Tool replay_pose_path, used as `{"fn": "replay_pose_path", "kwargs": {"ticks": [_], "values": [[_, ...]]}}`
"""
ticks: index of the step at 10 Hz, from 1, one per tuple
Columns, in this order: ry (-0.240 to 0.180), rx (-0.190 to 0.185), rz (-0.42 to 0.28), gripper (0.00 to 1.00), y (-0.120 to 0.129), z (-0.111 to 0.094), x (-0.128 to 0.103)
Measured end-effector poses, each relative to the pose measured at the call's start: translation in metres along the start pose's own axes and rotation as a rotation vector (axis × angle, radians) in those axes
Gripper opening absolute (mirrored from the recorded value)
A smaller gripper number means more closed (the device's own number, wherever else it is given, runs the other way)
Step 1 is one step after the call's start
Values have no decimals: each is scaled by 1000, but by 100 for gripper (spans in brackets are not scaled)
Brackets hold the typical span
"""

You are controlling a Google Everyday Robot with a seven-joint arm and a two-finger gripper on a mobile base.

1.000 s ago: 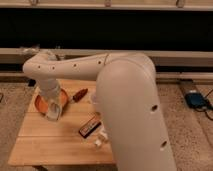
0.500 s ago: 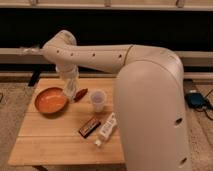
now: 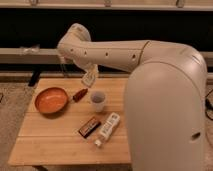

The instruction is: Place the white sponge in the ceramic cup

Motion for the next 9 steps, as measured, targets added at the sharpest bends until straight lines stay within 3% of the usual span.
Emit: {"fn": "replay_pose_path", "kwargs": {"ticks": [3,9], "values": [[33,-70,73,0,30,18,-2],[78,-167,54,0,39,62,-53]]}}
